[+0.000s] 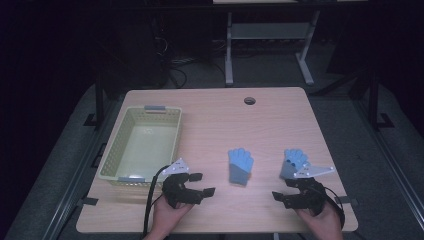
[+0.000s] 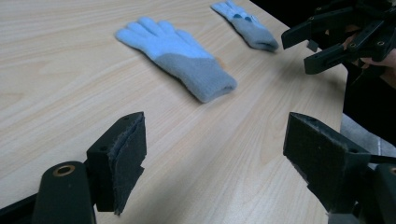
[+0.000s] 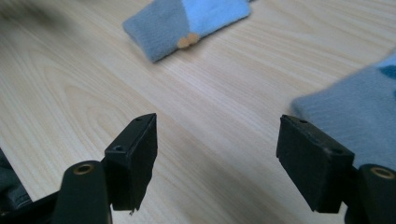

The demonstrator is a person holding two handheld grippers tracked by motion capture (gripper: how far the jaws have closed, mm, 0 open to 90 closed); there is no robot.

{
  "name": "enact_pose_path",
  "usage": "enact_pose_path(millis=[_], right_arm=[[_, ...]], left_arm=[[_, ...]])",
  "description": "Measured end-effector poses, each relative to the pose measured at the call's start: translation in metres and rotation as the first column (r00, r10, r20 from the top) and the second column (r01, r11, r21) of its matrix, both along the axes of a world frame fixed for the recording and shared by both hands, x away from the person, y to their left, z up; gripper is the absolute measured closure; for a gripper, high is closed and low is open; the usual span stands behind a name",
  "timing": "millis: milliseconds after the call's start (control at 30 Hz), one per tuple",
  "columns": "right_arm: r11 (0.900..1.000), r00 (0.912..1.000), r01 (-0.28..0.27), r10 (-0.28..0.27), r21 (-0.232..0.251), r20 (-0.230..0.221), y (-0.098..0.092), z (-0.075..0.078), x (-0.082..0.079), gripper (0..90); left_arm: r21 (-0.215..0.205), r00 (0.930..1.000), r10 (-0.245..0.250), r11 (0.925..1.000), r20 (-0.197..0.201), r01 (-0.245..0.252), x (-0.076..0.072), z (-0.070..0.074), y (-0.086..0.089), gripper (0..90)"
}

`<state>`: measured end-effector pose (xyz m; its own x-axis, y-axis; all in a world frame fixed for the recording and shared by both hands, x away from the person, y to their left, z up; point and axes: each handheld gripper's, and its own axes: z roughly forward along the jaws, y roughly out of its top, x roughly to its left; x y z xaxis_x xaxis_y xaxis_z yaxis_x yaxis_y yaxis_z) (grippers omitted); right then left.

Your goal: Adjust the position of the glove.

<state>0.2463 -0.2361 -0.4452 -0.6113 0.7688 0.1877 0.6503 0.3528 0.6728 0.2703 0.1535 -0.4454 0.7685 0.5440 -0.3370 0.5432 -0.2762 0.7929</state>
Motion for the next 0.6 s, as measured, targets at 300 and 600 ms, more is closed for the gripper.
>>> enact_pose_path(millis=[300,600], right_arm=[[1.000,1.0000,0.007,-0.007,0.003,-0.004,-0.005,0.002,0.003,26.4],[1.000,0.9999,0.005,-0.005,-0.003,-0.012,-0.001,0.013,0.013,22.7]], left_arm=[[0.006,1.0000,-0.005,1.0000,0.002,0.005,-0.001,-0.001,-0.001,20.5],[-0.003,1.0000,0.001,1.0000,-0.006,-0.001,-0.002,-0.002,0.000,20.4]])
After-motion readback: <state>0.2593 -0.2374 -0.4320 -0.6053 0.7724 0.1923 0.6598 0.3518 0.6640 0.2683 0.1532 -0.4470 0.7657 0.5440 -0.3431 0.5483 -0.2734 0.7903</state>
